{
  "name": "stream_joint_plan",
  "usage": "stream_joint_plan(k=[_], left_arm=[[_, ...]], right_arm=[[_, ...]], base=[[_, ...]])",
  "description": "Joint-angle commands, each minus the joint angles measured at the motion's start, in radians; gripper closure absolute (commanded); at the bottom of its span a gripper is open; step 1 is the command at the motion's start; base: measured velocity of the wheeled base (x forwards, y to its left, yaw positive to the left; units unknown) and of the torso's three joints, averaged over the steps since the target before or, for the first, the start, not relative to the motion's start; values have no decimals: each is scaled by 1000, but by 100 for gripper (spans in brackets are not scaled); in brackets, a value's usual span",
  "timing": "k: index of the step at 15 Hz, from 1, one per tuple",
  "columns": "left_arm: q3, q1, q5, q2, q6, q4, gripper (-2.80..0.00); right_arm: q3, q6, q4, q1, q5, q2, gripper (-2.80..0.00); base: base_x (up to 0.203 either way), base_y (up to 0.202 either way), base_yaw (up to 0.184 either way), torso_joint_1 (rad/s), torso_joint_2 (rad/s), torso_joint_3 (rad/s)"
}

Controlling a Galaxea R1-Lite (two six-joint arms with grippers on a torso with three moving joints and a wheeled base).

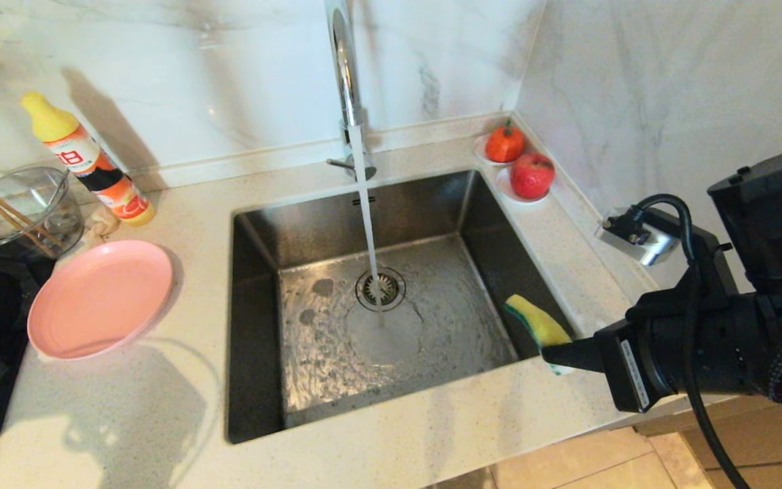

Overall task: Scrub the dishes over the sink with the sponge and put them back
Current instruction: Place the plate on the table

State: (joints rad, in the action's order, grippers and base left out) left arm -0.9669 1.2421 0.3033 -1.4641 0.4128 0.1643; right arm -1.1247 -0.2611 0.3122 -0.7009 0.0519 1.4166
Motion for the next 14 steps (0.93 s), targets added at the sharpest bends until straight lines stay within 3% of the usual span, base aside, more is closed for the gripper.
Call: stream_joint_plan(k=[1,6,11,14], left_arm=[[36,7,5,-57,-4,-1,0],[72,7,13,-142,-15,-81,0],[68,14,155,-191,-46,-180,0],[60,14,185,-251,-52,-244,0]], right_arm=[[-1,-1,3,6,0,10,0],[-12,2,13,6,0,12,0],[-14,13,16,7,0,21,0],[-7,19,14,7,0,29,0]], base=[[0,0,0,0,0,0],[0,0,0,0,0,0],[0,0,0,0,0,0],[0,0,0,0,0,0]])
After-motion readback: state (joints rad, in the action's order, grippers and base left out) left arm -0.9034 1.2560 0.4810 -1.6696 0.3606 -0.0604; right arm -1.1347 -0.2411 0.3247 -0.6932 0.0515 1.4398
